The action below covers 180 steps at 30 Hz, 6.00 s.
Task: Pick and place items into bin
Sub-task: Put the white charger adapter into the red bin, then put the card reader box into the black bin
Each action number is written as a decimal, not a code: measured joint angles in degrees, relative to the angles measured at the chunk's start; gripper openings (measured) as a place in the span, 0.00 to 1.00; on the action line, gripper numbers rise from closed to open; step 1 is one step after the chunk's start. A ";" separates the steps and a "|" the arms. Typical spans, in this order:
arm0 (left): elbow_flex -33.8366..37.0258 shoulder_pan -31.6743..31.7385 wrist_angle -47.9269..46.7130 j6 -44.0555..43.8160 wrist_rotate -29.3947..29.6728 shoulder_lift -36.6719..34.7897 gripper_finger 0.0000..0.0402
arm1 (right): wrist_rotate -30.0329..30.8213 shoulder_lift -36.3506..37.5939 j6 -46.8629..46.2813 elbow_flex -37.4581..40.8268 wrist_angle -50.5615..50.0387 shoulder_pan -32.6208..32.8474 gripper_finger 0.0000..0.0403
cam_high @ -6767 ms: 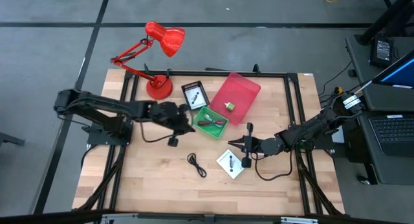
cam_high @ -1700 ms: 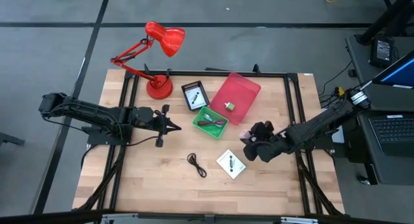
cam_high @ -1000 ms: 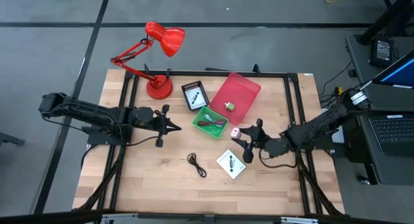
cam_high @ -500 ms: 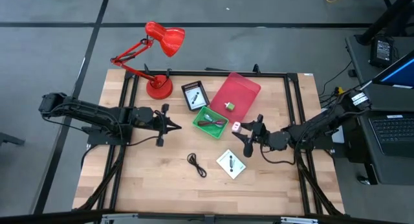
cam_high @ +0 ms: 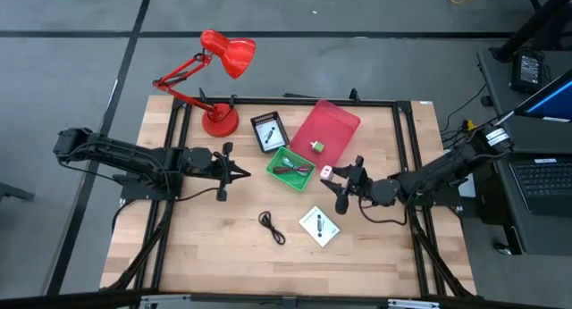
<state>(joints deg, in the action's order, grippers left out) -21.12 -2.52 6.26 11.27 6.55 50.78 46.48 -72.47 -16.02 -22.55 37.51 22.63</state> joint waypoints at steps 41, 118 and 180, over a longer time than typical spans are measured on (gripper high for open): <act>0.00 0.00 -0.02 -6.05 -0.20 0.00 0.01 | 0.06 -5.17 -6.18 -3.33 -3.13 -23.98 0.42; 0.00 -0.02 -0.07 -6.19 -0.20 0.00 0.01 | -26.93 -26.88 -12.01 -33.18 -54.55 -47.34 0.48; 0.00 0.00 0.00 -9.01 -1.71 0.00 0.01 | -24.42 -5.52 -6.67 -32.23 -64.35 -18.96 0.09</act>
<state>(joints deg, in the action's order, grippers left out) -21.12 -2.52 6.26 2.26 4.83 50.78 22.06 -77.99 -22.69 -54.77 -26.84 3.67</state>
